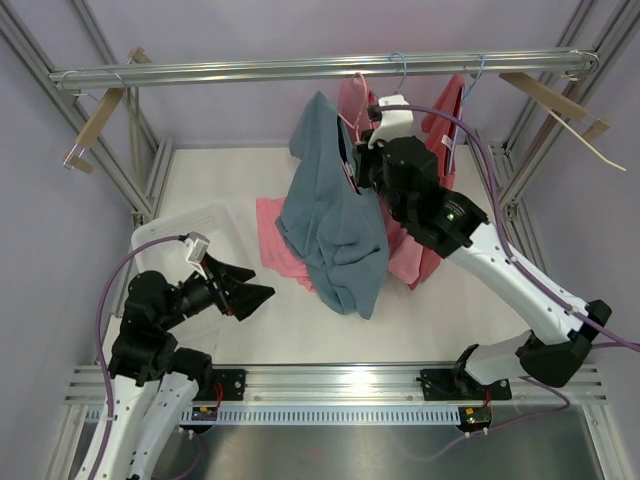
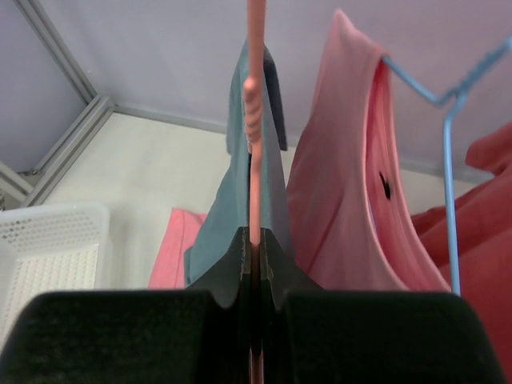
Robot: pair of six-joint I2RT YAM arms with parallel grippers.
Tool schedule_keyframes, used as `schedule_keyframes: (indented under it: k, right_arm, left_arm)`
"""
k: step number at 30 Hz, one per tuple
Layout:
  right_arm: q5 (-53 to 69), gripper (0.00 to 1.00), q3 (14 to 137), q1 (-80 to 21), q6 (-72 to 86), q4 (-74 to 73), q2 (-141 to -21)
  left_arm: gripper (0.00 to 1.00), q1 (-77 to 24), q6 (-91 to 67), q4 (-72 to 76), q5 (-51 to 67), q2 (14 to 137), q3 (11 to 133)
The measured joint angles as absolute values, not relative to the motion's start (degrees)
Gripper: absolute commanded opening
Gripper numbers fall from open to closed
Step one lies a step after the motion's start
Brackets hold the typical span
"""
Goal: Remove the t-shirt from the hanger
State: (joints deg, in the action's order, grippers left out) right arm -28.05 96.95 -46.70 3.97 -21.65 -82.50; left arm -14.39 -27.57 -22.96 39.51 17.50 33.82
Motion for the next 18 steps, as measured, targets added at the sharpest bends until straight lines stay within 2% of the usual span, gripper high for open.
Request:
schedule_keyframes:
  k: [6,10,13,18]
  right_arm:
    - [-31.0,0.00,87.8,-51.9,8.6,-20.0,-72.5]
    - [-32.5,0.00,87.7,-54.7,10.4,-18.5,-69.8]
    - [-34.8,0.00,90.2,-55.0,10.6,-18.5,-71.7]
    - [-36.5,0.00,94.9,-55.0,11.1,-18.8,-77.6]
  left_arm:
    - [0.99,-17.1,-29.9,-22.7,40.6,22.9,40.5]
    - [0.99,-24.9,-30.4,-21.2,37.5,26.2,45.4]
    - [0.99,-38.3,-30.3,-20.8,28.4,29.9,48.0]
    - [0.99,-67.9,-27.8,-21.1,1.7,40.3,52.6]
